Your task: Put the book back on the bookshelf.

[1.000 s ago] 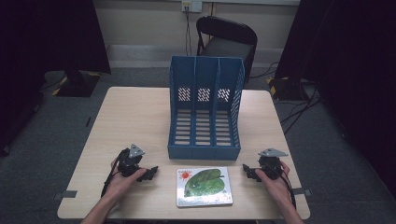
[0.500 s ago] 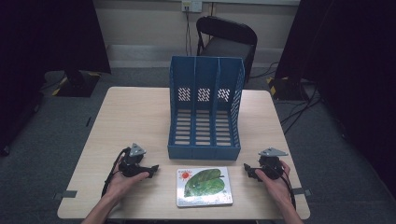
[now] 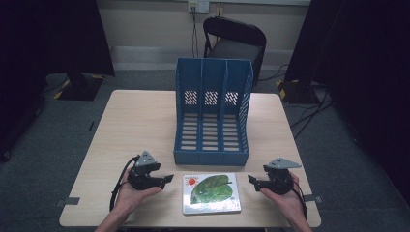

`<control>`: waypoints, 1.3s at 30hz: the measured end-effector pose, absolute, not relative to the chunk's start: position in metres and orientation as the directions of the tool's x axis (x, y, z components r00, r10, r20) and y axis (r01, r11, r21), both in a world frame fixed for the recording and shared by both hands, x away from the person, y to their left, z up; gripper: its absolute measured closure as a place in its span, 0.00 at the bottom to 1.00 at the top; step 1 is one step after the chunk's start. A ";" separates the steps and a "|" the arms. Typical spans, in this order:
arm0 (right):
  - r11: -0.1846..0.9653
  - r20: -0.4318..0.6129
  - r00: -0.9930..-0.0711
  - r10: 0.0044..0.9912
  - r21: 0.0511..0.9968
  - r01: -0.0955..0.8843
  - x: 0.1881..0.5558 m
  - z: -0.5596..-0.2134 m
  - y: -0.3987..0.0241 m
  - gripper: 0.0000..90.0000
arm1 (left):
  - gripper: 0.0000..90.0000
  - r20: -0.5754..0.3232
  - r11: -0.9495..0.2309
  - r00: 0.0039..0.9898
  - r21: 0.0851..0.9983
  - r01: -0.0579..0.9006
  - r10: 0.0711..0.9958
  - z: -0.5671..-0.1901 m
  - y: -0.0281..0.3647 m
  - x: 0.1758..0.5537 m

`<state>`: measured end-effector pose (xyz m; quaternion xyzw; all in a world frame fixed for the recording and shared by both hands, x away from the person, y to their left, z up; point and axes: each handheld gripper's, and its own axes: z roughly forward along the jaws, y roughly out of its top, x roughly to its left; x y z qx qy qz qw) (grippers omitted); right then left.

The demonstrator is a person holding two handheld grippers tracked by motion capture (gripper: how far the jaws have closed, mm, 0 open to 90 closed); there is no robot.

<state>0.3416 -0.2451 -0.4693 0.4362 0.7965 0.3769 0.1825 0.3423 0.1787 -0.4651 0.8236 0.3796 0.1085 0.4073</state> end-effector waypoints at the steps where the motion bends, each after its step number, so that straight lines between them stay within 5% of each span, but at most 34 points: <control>1: 0.336 0.049 -0.566 0.823 0.760 0.555 0.337 -0.469 -0.243 0.27 | 0.37 -0.143 -0.386 0.700 0.749 0.538 0.699 -0.466 0.174 0.340; 12: 0.430 0.112 -0.717 0.688 0.733 0.527 0.321 -0.475 -0.200 0.31 | 0.48 -0.241 -0.424 0.754 0.704 0.569 0.611 -0.481 0.145 0.335; 39: 0.517 0.145 -0.769 0.623 0.661 0.544 0.319 -0.491 -0.176 0.09 | 0.31 -0.262 -0.399 0.732 0.699 0.593 0.629 -0.496 0.130 0.344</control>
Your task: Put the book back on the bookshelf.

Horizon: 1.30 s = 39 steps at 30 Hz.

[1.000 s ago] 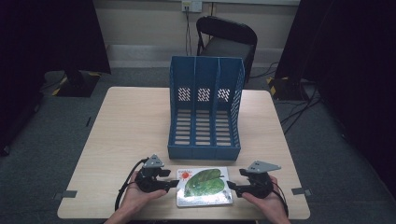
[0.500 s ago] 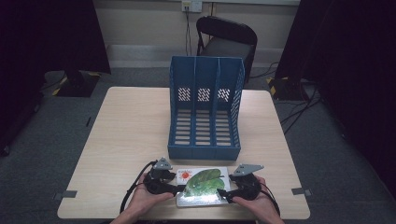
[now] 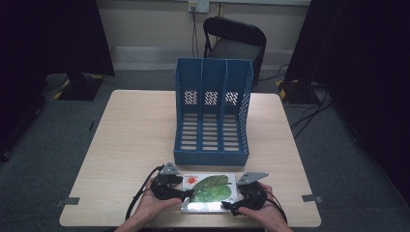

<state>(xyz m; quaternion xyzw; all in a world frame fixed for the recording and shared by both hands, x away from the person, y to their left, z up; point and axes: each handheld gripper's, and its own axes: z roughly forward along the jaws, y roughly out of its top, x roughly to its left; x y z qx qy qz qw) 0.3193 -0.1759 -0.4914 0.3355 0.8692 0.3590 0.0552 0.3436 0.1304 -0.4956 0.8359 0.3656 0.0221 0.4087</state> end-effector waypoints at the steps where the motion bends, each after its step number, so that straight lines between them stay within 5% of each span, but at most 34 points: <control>1: 0.517 0.147 -0.769 0.622 0.661 0.544 0.319 -0.491 -0.176 0.09 | 0.32 -0.272 -0.390 0.726 0.699 0.600 0.631 -0.496 0.131 0.344; 19: 0.515 0.174 -0.775 0.608 0.657 0.551 0.324 -0.493 -0.175 0.09 | 0.25 -0.257 -0.377 0.727 0.718 0.585 0.637 -0.498 0.131 0.352; 39: 0.509 0.178 -0.778 0.602 0.665 0.546 0.324 -0.491 -0.175 0.10 | 0.33 -0.442 -0.185 0.664 0.732 0.656 0.603 -0.487 0.149 0.358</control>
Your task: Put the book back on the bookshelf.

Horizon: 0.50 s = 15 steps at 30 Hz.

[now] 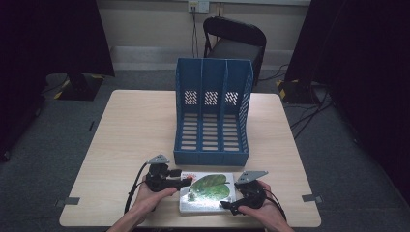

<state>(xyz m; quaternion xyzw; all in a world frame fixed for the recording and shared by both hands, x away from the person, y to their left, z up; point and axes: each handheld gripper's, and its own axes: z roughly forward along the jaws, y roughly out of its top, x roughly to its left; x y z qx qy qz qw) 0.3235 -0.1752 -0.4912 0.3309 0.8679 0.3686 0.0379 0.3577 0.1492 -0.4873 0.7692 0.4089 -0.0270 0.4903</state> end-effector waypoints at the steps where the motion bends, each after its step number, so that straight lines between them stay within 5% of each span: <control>1: 0.508 0.178 -0.779 0.601 0.668 0.544 0.323 -0.490 -0.175 0.10 | 0.33 -0.449 -0.180 0.663 0.731 0.658 0.600 -0.487 0.150 0.358; 15: 0.561 0.153 -0.806 0.572 0.644 0.520 0.305 -0.490 -0.177 0.09 | 0.33 -0.477 -0.170 0.638 0.705 0.689 0.605 -0.492 0.149 0.361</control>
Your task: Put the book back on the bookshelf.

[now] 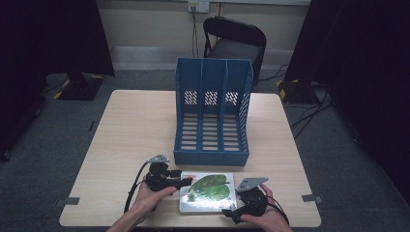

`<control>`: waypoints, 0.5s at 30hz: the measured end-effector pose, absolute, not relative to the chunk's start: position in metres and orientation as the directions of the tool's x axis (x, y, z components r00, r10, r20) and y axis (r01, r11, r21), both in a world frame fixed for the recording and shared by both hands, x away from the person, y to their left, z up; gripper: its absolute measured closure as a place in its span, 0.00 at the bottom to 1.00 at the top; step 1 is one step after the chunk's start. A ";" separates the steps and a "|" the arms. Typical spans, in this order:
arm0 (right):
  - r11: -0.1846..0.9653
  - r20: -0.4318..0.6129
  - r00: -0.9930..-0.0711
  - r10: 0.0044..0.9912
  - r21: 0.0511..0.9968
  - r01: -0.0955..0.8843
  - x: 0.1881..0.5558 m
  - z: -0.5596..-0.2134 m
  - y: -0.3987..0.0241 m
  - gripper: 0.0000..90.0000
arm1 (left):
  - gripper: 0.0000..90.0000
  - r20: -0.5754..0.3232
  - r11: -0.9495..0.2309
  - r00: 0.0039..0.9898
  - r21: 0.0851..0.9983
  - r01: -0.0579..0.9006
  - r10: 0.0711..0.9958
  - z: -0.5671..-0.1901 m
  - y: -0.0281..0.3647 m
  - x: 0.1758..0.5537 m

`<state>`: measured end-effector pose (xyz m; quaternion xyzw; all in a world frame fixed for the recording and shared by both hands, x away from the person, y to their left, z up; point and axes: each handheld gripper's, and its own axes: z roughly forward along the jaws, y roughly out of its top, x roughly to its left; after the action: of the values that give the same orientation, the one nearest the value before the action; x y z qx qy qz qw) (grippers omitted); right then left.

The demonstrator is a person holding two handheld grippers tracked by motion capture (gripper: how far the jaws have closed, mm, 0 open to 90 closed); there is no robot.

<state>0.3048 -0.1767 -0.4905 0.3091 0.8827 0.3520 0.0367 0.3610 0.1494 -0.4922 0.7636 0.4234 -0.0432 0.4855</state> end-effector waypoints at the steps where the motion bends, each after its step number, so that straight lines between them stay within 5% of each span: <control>1: 0.566 0.159 -0.806 0.570 0.634 0.527 0.305 -0.491 -0.177 0.09 | 0.33 -0.482 -0.164 0.634 0.704 0.691 0.605 -0.493 0.149 0.361; 15: 0.563 0.137 -0.796 0.589 0.637 0.526 0.307 -0.492 -0.173 0.08 | 0.38 -0.608 -0.064 0.552 0.637 0.768 0.571 -0.500 0.159 0.364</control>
<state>0.3071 -0.1734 -0.4923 0.3159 0.8828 0.3446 0.0456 0.3636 0.1586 -0.5000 0.7227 0.4633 -0.0979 0.5034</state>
